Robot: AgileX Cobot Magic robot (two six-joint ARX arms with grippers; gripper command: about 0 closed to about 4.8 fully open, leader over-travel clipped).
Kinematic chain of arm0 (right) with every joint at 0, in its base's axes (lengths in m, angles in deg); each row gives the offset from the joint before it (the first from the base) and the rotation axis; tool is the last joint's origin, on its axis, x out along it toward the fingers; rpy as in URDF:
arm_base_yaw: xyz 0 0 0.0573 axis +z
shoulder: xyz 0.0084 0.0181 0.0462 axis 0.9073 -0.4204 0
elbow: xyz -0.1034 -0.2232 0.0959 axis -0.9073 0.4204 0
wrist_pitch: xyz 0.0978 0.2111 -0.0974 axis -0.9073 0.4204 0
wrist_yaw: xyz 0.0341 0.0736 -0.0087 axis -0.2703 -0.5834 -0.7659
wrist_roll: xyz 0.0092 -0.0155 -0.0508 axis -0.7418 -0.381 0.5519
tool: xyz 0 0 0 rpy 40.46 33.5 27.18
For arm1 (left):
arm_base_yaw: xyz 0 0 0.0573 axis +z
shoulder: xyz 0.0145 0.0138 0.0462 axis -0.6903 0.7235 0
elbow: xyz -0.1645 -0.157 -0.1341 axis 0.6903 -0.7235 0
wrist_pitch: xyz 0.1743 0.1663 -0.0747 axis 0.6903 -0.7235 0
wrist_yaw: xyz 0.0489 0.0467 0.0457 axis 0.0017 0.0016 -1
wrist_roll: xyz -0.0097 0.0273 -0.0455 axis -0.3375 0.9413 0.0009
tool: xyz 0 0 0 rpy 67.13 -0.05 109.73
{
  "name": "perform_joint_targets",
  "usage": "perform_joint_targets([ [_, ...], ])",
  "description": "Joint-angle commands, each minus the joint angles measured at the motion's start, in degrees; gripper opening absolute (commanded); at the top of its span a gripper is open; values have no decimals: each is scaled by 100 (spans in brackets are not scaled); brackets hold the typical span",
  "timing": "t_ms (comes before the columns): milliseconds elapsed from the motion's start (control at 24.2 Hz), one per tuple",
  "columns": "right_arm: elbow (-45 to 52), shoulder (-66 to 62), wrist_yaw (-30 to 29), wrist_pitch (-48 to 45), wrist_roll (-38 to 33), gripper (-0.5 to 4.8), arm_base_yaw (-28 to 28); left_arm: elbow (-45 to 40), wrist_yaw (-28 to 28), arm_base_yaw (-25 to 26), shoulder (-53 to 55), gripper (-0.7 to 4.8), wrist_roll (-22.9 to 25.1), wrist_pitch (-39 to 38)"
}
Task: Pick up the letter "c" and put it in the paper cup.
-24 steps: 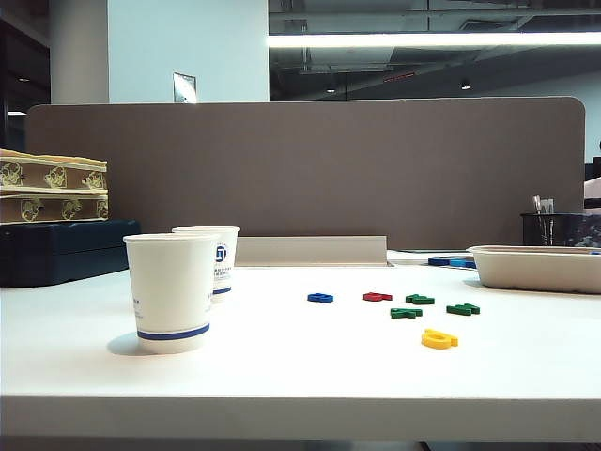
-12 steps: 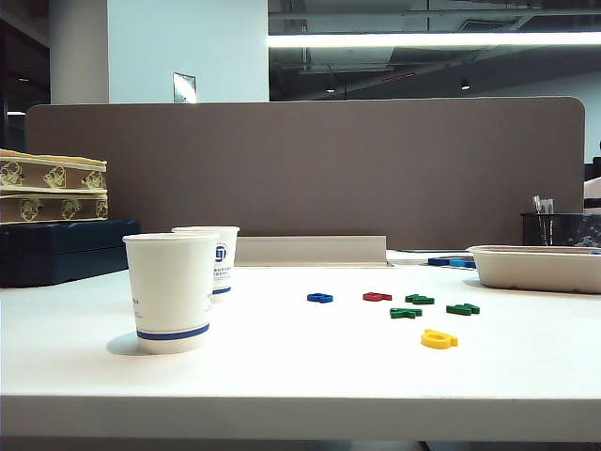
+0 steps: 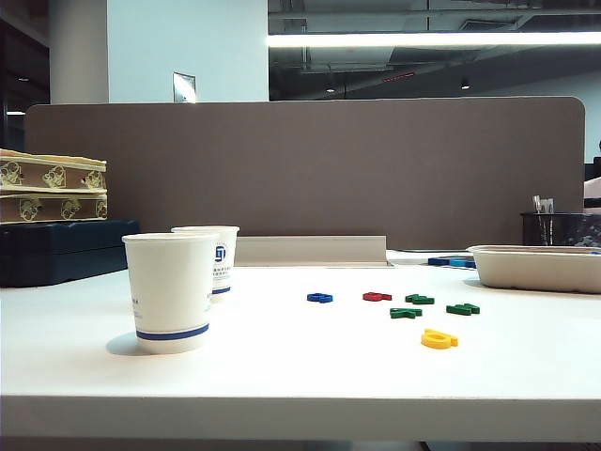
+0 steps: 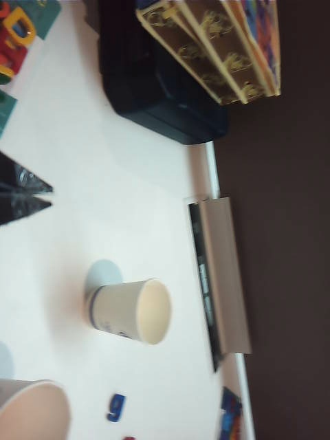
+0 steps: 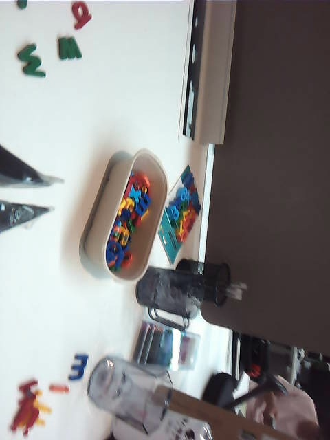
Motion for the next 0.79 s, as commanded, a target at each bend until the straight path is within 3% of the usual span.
perform_joint_targets([
  [41,227,2,-37,-704,-223,32,13,-85,-22,9,31,-6,-37,170],
  [331,398,-7,199,-881,-221,31,11,-247,-662,9,31,-6,-424,662],
  [786,680,-4,195,-885,-223,16,11,-573,-623,9,31,-6,-520,1040],
])
